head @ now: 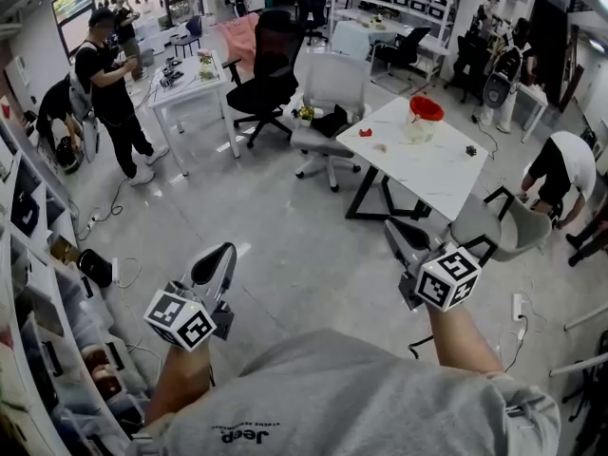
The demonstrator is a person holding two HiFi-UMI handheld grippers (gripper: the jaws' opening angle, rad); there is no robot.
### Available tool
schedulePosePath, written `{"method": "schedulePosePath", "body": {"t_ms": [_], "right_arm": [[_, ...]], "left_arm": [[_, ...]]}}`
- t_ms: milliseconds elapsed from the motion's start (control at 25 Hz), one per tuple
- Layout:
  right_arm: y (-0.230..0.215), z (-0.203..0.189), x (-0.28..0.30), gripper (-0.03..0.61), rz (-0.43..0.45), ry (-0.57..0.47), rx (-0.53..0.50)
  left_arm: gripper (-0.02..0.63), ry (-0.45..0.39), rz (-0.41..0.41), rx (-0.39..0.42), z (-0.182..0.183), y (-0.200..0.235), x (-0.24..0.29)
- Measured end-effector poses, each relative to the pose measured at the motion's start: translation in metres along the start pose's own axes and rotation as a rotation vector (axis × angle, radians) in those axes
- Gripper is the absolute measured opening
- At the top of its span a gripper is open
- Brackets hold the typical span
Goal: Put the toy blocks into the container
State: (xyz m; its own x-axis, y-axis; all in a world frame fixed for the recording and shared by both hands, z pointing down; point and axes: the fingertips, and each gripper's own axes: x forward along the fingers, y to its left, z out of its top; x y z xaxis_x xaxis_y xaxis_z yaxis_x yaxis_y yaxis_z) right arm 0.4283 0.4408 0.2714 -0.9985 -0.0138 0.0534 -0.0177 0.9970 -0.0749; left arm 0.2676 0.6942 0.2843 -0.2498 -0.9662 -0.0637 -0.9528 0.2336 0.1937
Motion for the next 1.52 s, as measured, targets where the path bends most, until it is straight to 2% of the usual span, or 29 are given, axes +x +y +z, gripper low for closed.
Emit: {"method": "schedulePosePath", "body": {"t_ms": [160, 280, 320, 360, 400, 480, 800, 1000, 1280, 1520], "right_arm": [[-0.004, -0.001, -0.005, 0.002, 0.023, -0.001, -0.001], [-0.004, -0.001, -0.009, 0.007, 0.086, 0.000, 0.021], [-0.004, 0.000, -0.010, 0.107, 0.116, -0.002, 0.034], [-0.005, 0.002, -0.011, 0.243, 0.138, -0.004, 0.045], [-0.008, 0.004, -0.013, 0.297, 0.147, -0.009, 0.049], [-0.019, 0.008, -0.020, 0.327, 0.146, -0.021, 0.043], [-0.062, 0.005, -0.047, 0.331, 0.171, -0.032, 0.018], [-0.082, 0.004, -0.040, 0.330, 0.178, -0.029, 0.040], [-0.106, 0.001, -0.002, 0.330, 0.152, -0.020, 0.045], [-0.133, 0.002, 0.073, 0.330, 0.084, -0.009, 0.025]], "left_arm": [[0.058, 0.004, 0.003, 0.004, -0.001, -0.008, 0.007], [0.058, 0.006, 0.005, 0.009, 0.000, -0.018, 0.014], [0.058, 0.006, 0.006, 0.011, 0.000, -0.022, 0.017], [0.058, 0.006, 0.006, 0.013, 0.001, -0.026, 0.020], [0.058, 0.006, 0.008, 0.016, 0.001, -0.031, 0.024], [0.058, 0.006, 0.013, 0.020, 0.001, -0.041, 0.031], [0.058, 0.005, 0.028, 0.026, -0.013, -0.082, 0.060], [0.058, 0.017, 0.036, 0.033, -0.016, -0.080, 0.078], [0.058, 0.030, 0.016, 0.019, -0.016, -0.044, 0.114], [0.058, 0.017, -0.050, 0.002, -0.017, 0.035, 0.169]]}}
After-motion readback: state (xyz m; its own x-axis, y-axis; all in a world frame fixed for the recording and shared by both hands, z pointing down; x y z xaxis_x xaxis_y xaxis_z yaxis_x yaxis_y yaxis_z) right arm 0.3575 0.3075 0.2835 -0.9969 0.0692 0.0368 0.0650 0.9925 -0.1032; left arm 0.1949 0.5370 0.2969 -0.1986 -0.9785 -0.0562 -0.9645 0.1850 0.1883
